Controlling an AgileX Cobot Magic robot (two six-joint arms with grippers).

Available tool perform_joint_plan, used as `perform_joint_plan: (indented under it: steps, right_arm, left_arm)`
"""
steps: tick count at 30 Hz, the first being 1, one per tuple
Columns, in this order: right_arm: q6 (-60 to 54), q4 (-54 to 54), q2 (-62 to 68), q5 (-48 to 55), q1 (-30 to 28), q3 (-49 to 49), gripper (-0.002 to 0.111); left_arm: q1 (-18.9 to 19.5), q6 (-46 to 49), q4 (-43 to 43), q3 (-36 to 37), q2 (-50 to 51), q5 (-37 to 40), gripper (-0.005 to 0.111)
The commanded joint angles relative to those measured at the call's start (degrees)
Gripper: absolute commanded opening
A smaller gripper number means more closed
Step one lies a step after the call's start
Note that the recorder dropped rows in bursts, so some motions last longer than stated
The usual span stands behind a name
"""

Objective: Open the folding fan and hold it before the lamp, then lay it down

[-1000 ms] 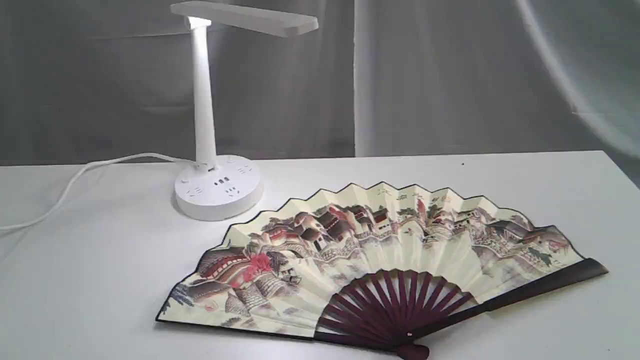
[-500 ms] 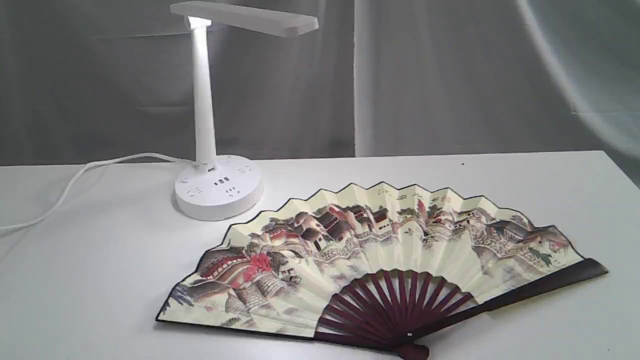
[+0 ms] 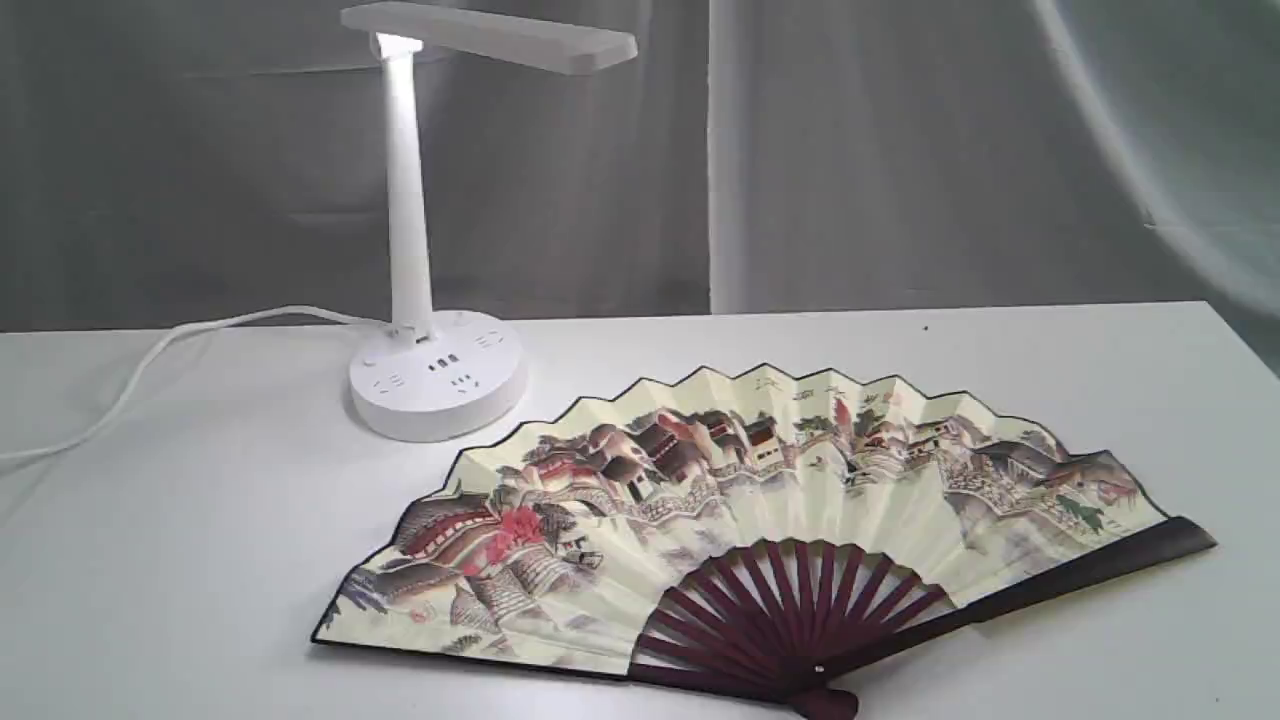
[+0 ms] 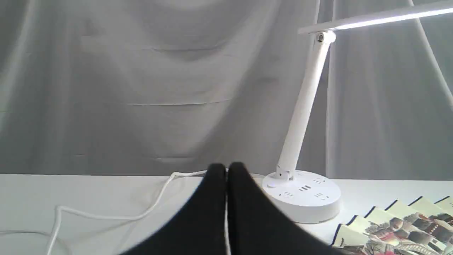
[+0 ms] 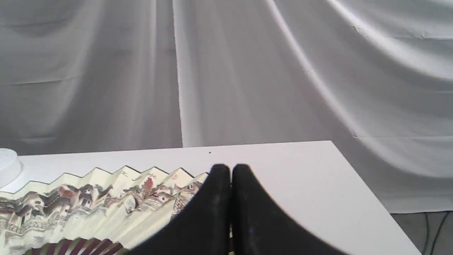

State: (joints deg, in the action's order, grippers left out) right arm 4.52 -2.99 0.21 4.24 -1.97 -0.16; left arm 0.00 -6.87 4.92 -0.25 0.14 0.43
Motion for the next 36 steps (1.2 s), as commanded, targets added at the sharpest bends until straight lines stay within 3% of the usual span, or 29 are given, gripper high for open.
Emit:
perform_joint_plan:
  steps: [1,11,36]
  right_arm:
    - [0.25,1.15,-0.21,0.27,0.25,0.16,0.0]
    - [0.25,0.79,-0.21,8.41,0.25,0.16,0.0]
    - [0.17,0.96,-0.21,8.4,0.25,0.16,0.0]
  left_arm:
    - [0.0,-0.54,-0.07,0.25,-0.14,-0.13,0.0]
    - [0.0,-0.54,-0.07,0.25,-0.14,11.54,0.0]
    - [0.0,-0.53,-0.07,0.25,-0.14,11.41,0.0]
